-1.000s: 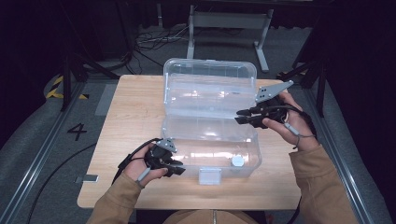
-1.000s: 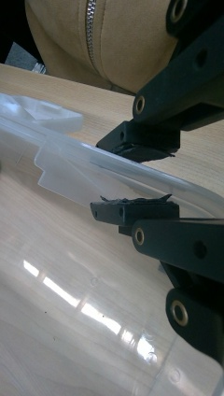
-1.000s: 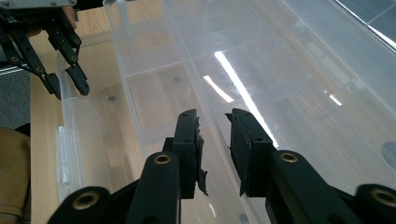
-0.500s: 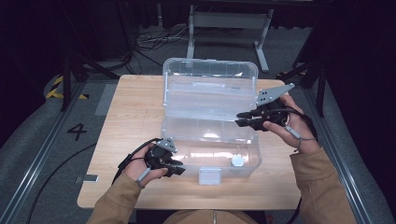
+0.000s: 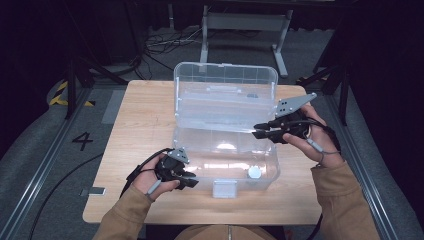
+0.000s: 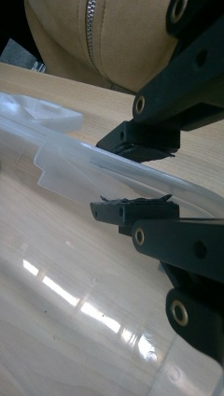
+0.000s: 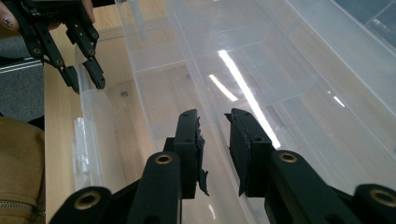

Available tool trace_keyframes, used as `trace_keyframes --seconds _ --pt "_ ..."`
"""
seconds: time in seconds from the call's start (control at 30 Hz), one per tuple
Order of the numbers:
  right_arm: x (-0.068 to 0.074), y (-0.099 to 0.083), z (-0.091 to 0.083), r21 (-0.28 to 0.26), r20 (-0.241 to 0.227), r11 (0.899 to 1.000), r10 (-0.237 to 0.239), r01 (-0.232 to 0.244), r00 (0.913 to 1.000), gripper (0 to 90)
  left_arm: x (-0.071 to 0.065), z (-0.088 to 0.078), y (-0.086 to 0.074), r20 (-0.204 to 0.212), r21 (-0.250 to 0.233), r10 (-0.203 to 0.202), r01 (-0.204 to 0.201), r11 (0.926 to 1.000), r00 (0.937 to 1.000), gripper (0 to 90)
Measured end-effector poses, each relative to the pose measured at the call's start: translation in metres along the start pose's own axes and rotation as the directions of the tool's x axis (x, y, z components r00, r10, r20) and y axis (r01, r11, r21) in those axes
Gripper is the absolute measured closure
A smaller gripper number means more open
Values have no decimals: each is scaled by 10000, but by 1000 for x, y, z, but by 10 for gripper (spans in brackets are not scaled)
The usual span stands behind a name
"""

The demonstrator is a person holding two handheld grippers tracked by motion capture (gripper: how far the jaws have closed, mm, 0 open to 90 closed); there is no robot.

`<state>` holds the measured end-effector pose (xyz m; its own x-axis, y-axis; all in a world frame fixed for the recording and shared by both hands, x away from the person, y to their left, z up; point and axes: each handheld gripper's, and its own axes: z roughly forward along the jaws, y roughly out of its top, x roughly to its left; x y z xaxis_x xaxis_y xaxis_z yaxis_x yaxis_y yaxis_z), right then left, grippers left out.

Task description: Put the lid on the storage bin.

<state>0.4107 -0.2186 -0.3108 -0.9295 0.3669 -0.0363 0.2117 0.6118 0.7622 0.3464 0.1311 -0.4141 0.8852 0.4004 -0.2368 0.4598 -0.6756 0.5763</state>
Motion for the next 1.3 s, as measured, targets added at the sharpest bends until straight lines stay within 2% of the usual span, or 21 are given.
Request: trace_keyframes --seconds 0.57,1.3 --pt "9 -6 -2 2 -239 10000 11 -11 9997 738 -1 0 0 -46 59 5 -5 10000 10000 718" --pt "18 -11 -3 28 -300 10000 -78 79 9995 739 -1 0 0 -84 43 19 -19 10000 10000 718"
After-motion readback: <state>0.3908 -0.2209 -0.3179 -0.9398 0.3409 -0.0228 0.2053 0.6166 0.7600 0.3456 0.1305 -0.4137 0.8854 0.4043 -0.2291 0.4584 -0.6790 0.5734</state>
